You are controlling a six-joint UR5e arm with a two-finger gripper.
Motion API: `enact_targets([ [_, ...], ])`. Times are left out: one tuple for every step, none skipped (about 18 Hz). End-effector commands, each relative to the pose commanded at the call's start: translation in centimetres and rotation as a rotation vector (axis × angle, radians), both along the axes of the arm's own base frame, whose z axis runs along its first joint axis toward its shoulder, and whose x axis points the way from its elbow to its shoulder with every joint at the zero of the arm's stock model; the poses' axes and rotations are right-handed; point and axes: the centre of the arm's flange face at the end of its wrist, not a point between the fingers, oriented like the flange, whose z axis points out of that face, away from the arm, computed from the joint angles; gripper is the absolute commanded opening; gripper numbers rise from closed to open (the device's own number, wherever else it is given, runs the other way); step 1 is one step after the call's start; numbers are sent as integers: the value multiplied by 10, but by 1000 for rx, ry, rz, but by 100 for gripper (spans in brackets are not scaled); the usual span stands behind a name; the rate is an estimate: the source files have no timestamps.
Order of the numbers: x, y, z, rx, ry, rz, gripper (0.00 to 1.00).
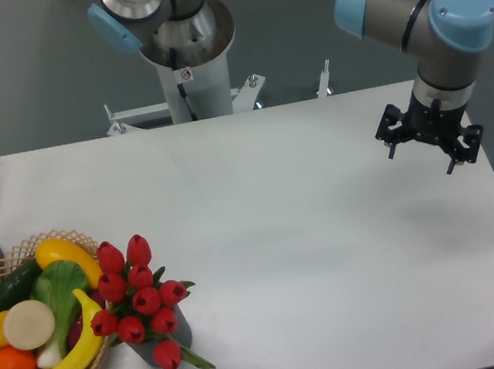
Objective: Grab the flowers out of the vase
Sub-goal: 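Open the gripper and start moving it toward the red tulips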
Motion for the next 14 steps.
enact_targets([
  [0,0,0,0,1,0,100],
  [0,0,1,0,0,0,100],
  [1,1,1,0,-1,-2,100],
  [0,1,1,7,-3,2,100],
  [1,1,2,11,-4,7,100],
  [3,2,2,18,-8,7,100],
  [5,2,0,27,-16,10,100],
  [11,2,-7,36,-29,16,100],
  [17,3,-13,63,-32,35,100],
  [23,2,-20,106,-32,52,100],
  [33,1,-28,159,-28,56,100],
  [47,-1,-28,206,-6,51,100],
  [57,-1,-25,257,28,41,100],
  [65,2,-25,312,46,28,100],
])
